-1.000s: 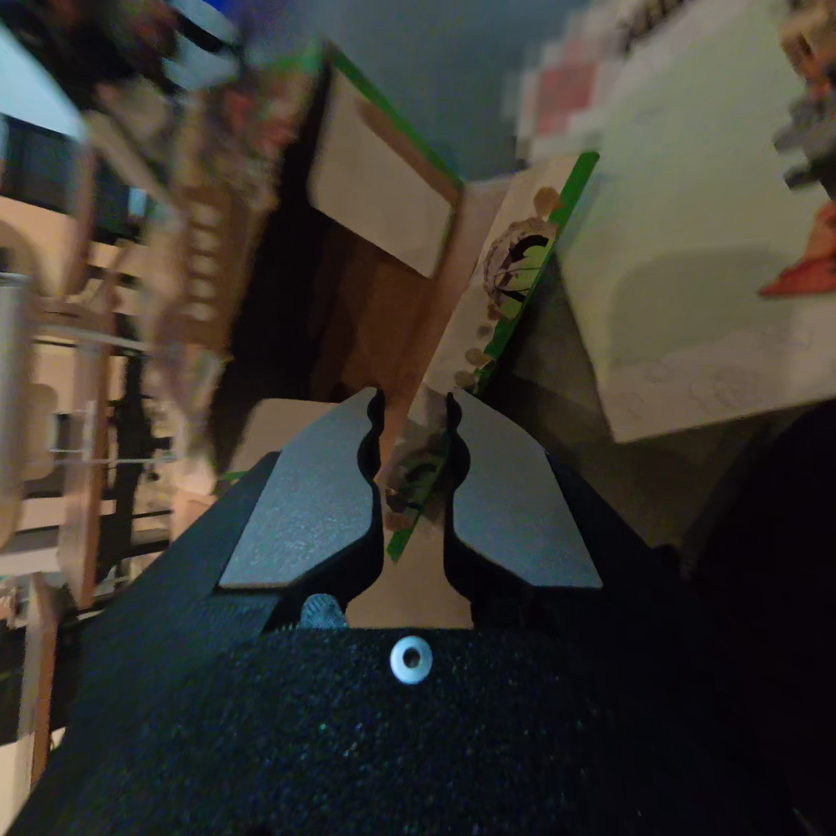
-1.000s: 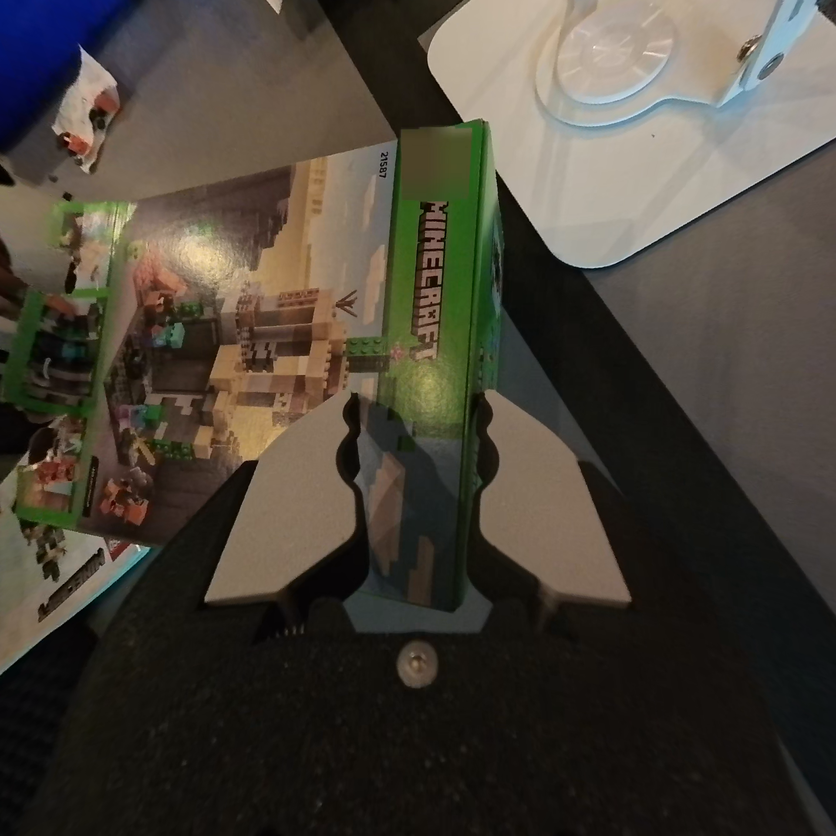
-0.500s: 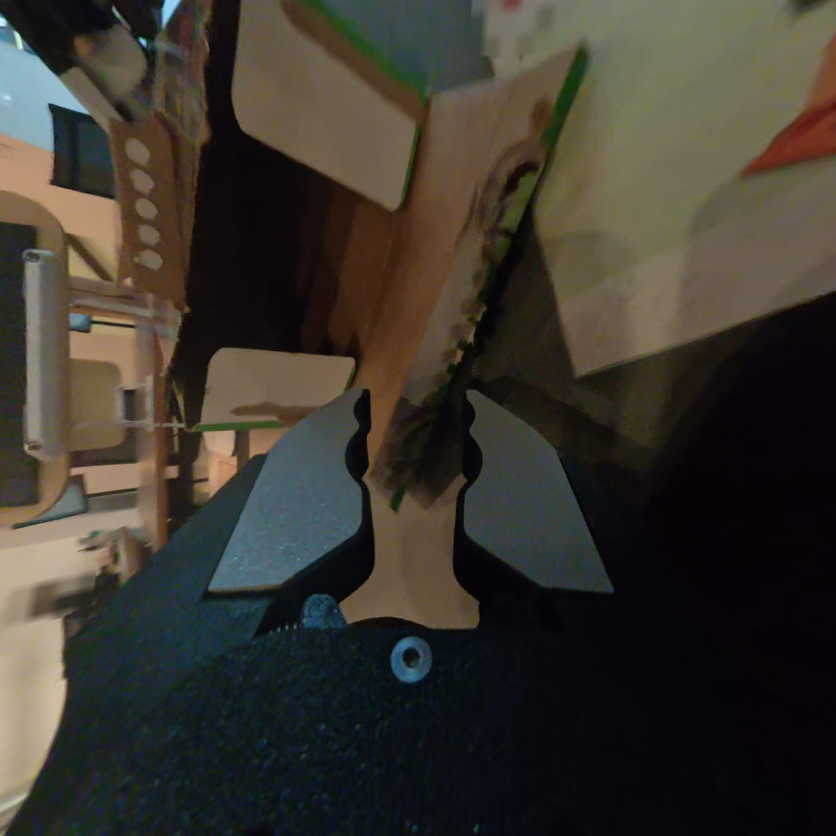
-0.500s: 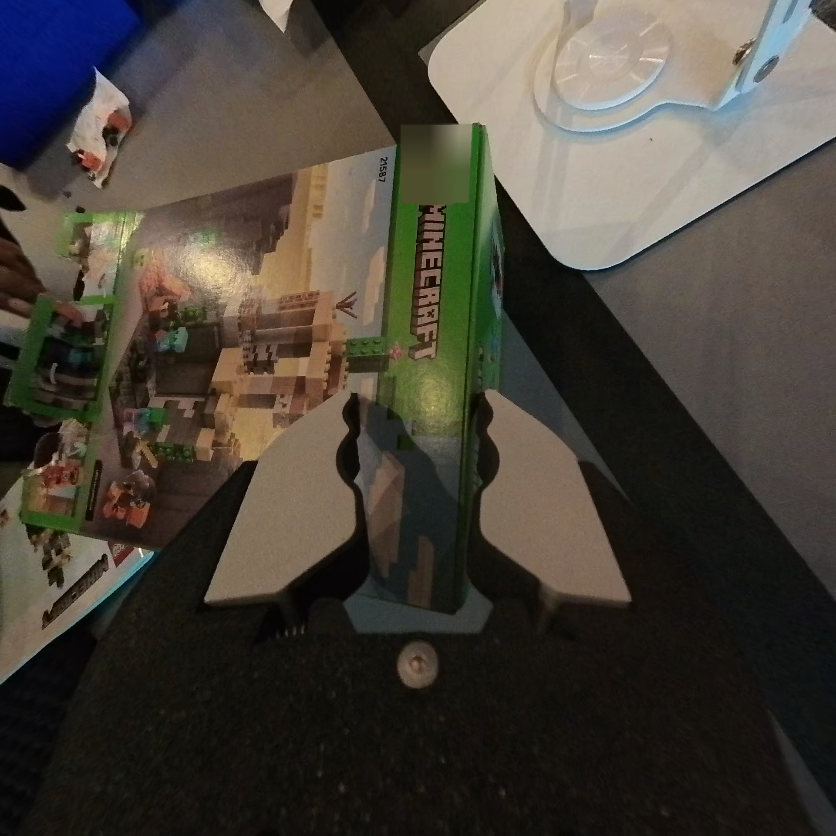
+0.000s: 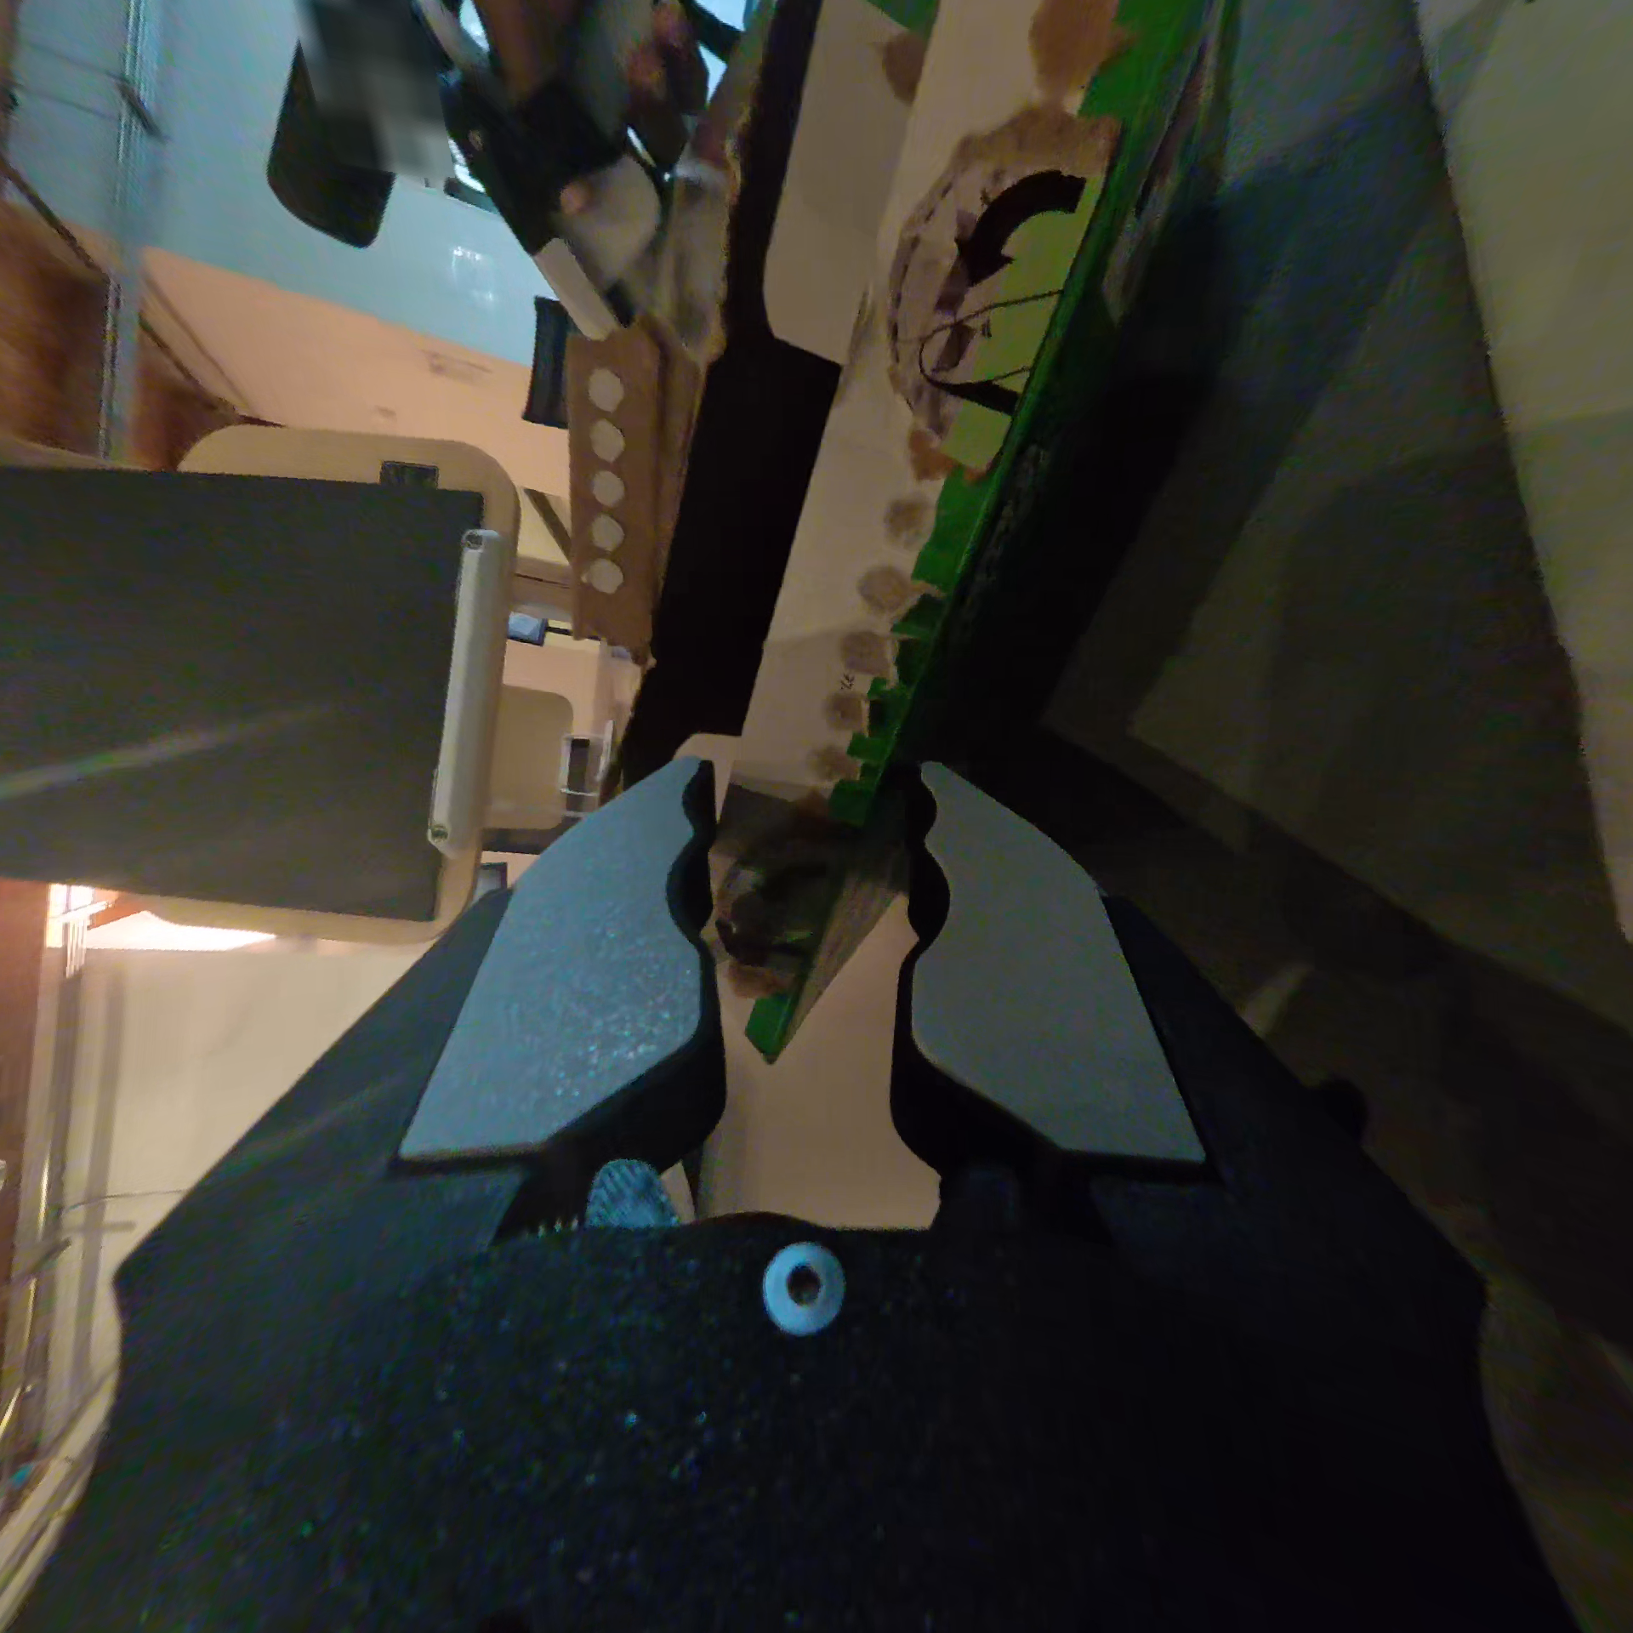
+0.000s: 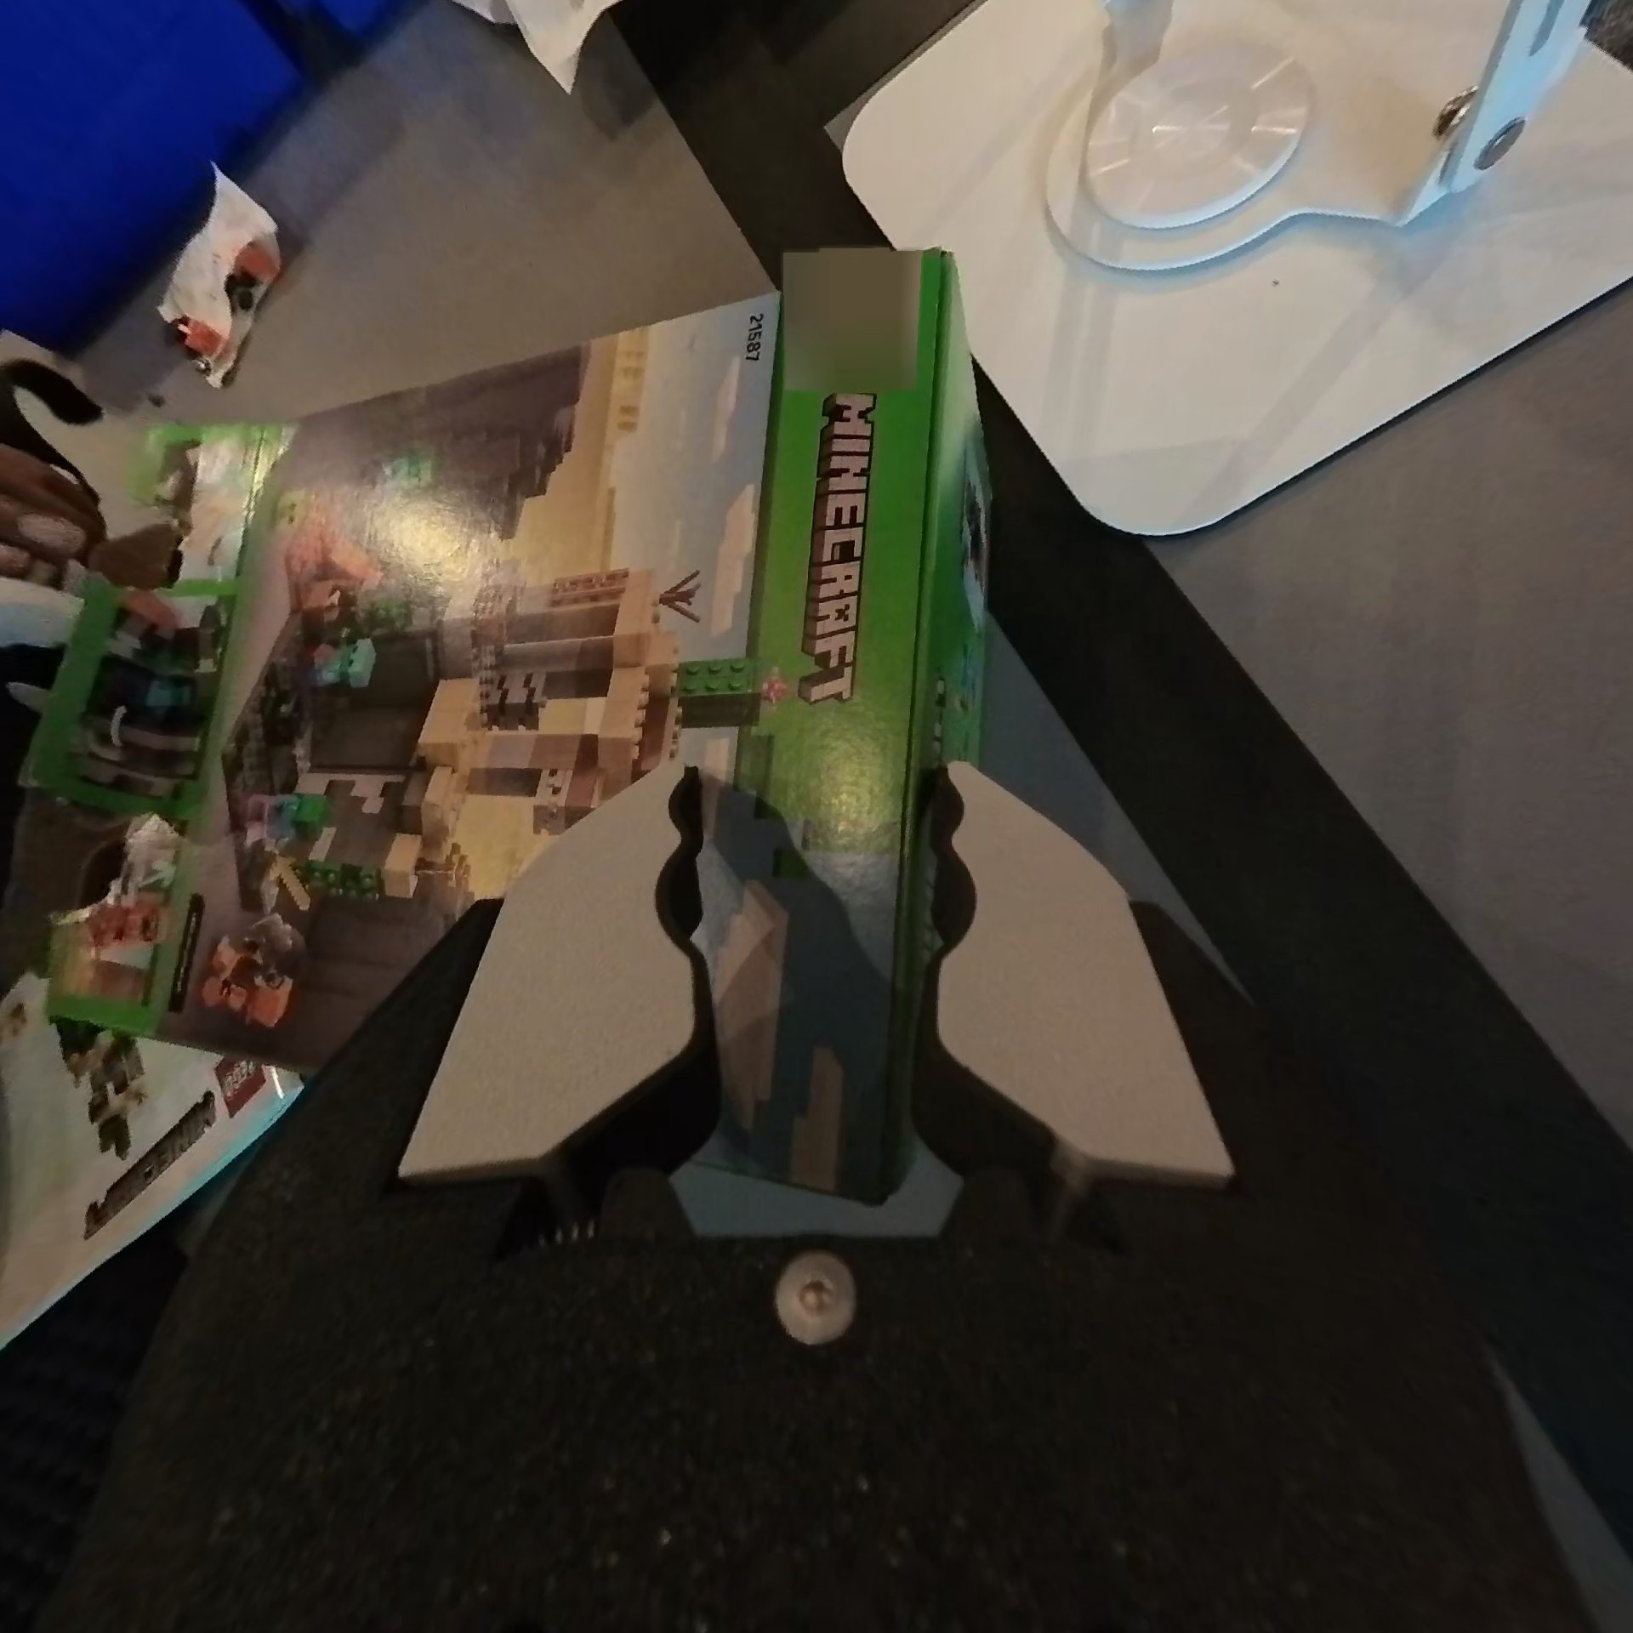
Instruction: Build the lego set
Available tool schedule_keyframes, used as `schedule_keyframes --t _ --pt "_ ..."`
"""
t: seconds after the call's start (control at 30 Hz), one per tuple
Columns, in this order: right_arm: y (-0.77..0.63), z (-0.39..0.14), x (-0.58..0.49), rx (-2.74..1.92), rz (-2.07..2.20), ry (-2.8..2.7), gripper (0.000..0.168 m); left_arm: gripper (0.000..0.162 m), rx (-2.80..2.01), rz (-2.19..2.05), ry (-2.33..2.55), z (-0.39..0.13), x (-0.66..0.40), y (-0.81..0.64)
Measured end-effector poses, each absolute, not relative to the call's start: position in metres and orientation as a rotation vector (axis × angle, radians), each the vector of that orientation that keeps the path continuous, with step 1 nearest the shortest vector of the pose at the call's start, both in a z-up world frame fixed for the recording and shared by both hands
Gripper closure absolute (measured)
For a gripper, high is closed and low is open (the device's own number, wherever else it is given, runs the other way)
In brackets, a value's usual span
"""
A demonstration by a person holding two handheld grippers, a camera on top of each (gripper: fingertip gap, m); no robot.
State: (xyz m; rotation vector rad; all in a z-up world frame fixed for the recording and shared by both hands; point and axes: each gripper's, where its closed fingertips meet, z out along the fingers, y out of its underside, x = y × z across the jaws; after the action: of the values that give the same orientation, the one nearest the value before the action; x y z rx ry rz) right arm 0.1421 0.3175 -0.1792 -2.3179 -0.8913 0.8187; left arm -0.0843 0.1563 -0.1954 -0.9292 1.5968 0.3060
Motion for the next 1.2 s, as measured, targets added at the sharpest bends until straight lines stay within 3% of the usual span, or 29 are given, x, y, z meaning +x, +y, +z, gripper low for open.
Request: schedule_keyframes --t 0.53,0.83,1.07,1.2 --pt "0.318 -0.179 0.141 -2.299 0.847 -0.872 0.117 0.118 -0.883 0.349 1.545 -0.189 -0.083 0.153" --pt "0.318 -0.18 0.141 -2.299 0.865 -0.863 0.117 0.129 -0.848 0.402 1.464 -0.197 -0.102 0.141" --pt "0.318 -0.18 0.14 -2.283 0.916 -0.831 0.117 0.126 -0.799 0.455 1.372 -0.177 -0.092 0.15" --pt "0.317 -0.18 0.139 -2.287 0.906 -0.849 0.117 0.134 -0.748 0.463 1.361 -0.166 -0.079 0.157"
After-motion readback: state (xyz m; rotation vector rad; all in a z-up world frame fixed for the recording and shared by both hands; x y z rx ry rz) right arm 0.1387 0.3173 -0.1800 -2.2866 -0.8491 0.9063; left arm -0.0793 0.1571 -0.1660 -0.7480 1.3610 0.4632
